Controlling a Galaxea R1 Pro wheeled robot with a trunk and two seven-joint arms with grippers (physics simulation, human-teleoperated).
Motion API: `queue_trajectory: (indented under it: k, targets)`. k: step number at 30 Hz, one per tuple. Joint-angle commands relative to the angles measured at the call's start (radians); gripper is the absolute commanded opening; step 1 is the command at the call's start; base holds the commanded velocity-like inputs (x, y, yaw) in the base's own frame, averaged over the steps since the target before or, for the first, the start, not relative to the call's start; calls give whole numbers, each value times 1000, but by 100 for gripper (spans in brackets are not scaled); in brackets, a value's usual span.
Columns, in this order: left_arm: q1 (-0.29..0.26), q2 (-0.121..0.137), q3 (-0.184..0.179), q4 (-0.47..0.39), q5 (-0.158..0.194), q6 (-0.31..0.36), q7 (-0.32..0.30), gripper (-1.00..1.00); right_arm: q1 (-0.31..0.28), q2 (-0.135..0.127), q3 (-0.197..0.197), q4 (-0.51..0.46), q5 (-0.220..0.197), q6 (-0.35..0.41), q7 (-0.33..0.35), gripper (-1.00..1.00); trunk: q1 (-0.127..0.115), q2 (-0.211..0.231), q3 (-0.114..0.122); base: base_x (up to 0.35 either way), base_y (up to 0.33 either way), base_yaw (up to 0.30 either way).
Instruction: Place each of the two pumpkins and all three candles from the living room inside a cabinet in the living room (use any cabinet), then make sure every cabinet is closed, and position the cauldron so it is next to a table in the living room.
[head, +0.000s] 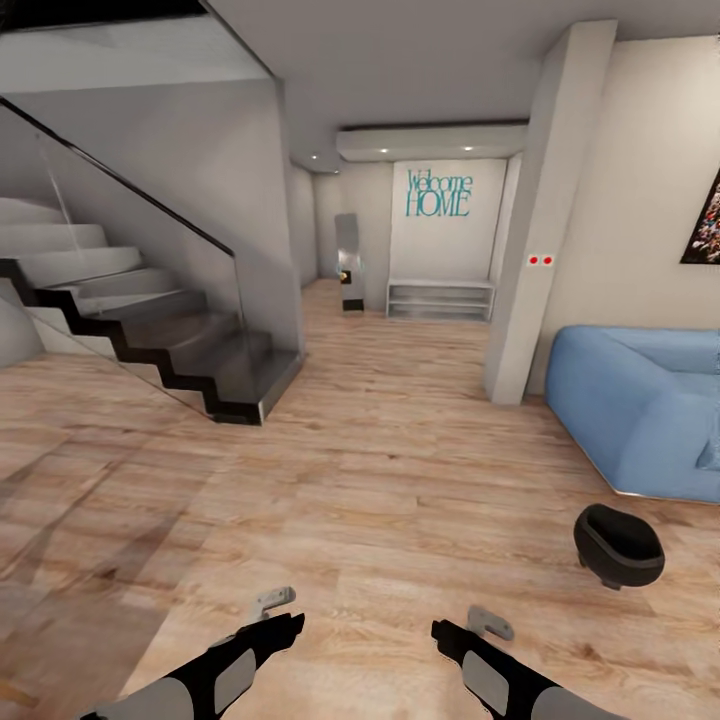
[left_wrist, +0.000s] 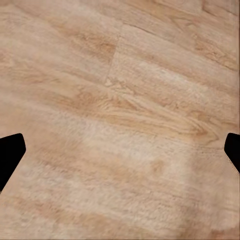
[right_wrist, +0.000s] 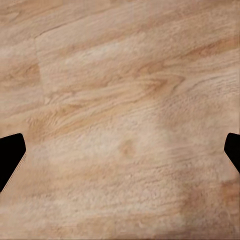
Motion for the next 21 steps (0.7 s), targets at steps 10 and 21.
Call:
queue_trajectory:
  k: [10, 21]
  targets:
    - [-1, 0, -8, 1, 10, -4, -2, 100, -1, 0, 9, -1, -11, -3, -2, 100, 1, -1, -1, 337, 0, -251]
    - [-1, 0, -8, 1, 10, -4, -2, 100, -1, 0, 9, -1, -8, -4, -3, 100, 1, -1, -1, 337, 0, -50]
